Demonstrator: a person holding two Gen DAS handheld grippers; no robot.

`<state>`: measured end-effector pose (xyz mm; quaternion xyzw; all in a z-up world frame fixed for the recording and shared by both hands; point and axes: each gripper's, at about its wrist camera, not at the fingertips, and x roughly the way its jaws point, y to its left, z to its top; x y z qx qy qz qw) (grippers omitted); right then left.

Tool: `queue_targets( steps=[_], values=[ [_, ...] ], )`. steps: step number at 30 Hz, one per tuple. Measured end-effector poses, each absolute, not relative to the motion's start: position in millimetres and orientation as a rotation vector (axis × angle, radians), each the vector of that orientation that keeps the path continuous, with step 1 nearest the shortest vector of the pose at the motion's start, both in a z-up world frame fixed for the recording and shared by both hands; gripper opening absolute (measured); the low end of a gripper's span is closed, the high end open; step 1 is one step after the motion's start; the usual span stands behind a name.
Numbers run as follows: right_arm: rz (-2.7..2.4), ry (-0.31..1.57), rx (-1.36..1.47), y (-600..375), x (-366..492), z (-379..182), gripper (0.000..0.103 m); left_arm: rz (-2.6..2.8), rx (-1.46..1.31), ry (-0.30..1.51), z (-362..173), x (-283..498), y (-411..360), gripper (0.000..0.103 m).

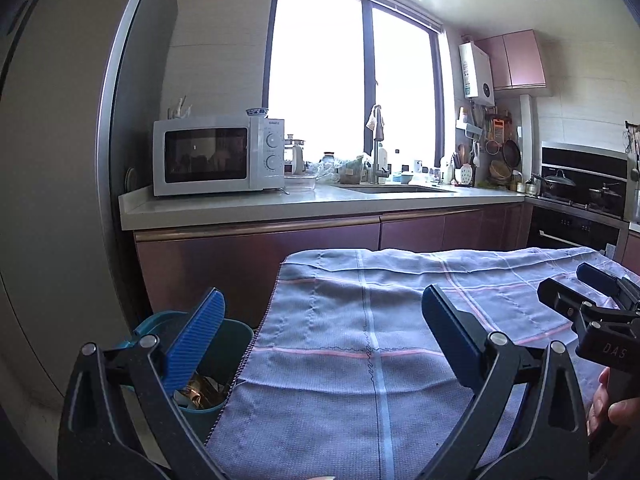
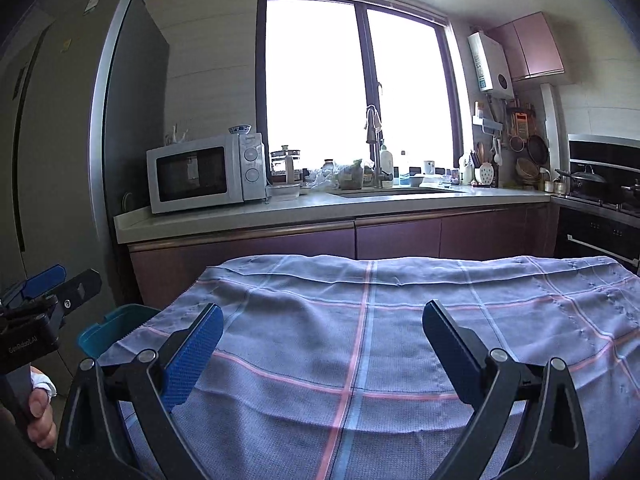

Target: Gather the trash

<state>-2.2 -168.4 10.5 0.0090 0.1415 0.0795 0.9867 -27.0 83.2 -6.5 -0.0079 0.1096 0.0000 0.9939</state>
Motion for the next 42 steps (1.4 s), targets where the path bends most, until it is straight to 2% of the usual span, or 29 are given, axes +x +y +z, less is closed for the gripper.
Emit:
queue_targets(
  steps=[42],
  values=[
    [0.17, 0.277, 0.005, -169.7, -6.5, 20.0, 0.096, -0.01, -0.038, 0.182, -5.5, -29.7, 80.6, 0.097]
  ],
)
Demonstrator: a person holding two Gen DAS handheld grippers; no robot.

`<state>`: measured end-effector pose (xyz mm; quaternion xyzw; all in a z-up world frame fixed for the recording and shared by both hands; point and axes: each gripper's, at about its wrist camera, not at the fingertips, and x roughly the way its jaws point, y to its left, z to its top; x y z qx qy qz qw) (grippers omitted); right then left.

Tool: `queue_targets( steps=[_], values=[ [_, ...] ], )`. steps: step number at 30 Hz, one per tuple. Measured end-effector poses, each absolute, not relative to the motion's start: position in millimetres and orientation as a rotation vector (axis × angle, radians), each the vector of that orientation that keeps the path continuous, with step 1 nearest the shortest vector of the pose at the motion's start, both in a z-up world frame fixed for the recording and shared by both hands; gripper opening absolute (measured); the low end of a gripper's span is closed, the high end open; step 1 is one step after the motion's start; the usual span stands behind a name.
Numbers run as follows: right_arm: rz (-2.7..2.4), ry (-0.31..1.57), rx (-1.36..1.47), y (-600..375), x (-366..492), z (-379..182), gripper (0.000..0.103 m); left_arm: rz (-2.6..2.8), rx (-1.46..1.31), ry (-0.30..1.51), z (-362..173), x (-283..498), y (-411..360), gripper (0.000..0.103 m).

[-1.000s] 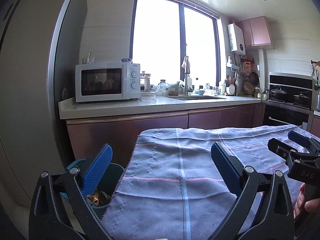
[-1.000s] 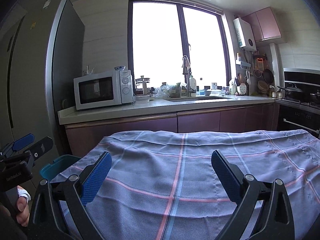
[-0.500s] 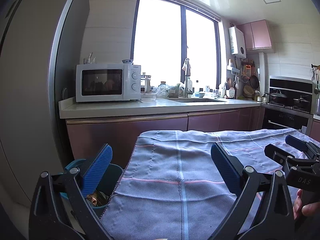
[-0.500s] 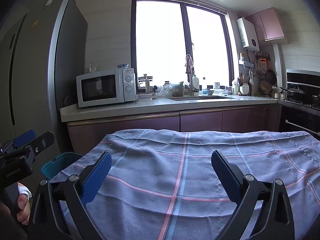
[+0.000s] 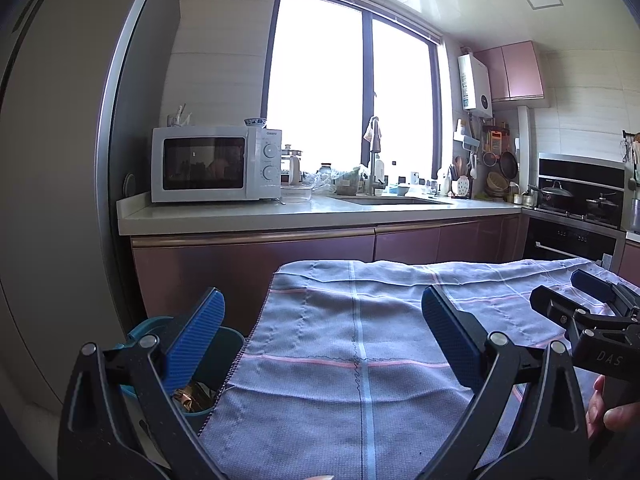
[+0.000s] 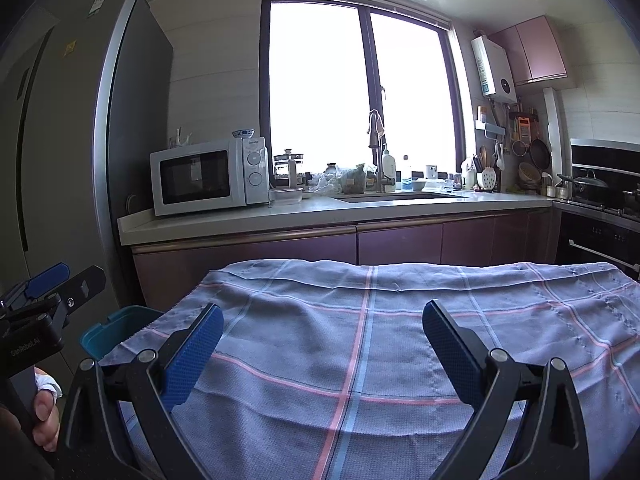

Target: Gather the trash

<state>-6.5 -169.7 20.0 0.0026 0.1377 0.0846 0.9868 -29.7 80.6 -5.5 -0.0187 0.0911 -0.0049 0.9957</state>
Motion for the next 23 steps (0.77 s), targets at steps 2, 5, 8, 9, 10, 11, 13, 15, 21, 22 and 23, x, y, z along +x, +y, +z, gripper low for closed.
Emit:
queue_targets(
  steps=[2, 5, 8, 9, 10, 11, 13, 15, 21, 22, 23],
  values=[
    [0.167, 0.276, 0.006, -170.3, -6.6, 19.7, 0.096, -0.012, -0.04, 0.185, -5.4, -28.8, 80.1, 0.097],
    [0.163, 0.279, 0.009, -171.2, -6.3, 19.6, 0.096, -0.013, -0.04, 0.185, -5.1, -28.2, 79.9, 0.097],
    [0.161, 0.28, 0.009, -171.9, -5.2, 18.9, 0.096, -0.017, -0.049, 0.193, -6.9, -24.7, 80.0, 0.097],
    [0.162, 0.282, 0.01, -172.1, -4.9, 18.8, 0.096, -0.021, -0.051, 0.195, -7.8, -23.6, 79.8, 0.097],
    [0.162, 0.283, 0.01, -172.4, -4.9, 18.4, 0.096, -0.023, -0.051, 0.199, -8.1, -22.3, 79.2, 0.097],
    [0.16, 0.282, 0.011, -173.3, -5.0, 18.5, 0.096, -0.024, -0.052, 0.202, -8.8, -21.2, 78.6, 0.097],
    [0.159, 0.283, 0.014, -174.8, -4.5, 18.2, 0.096, -0.032, -0.051, 0.206, -10.1, -19.0, 76.8, 0.097],
    [0.155, 0.287, 0.016, -176.9, -2.9, 17.2, 0.096, -0.04, -0.046, 0.222, -11.8, -15.2, 74.5, 0.097],
    [0.136, 0.34, 0.036, -192.5, 10.9, 13.2, 0.096, -0.062, -0.057, 0.348, -17.4, 17.2, 70.7, 0.097],
    [0.13, 0.359, 0.044, -199.0, 15.7, 12.2, 0.096, -0.068, -0.055, 0.382, -18.8, 27.2, 69.4, 0.097],
    [0.117, 0.381, 0.052, -206.8, 20.9, 11.1, 0.096, -0.067, -0.057, 0.416, -20.3, 38.0, 68.3, 0.097]
  ],
)
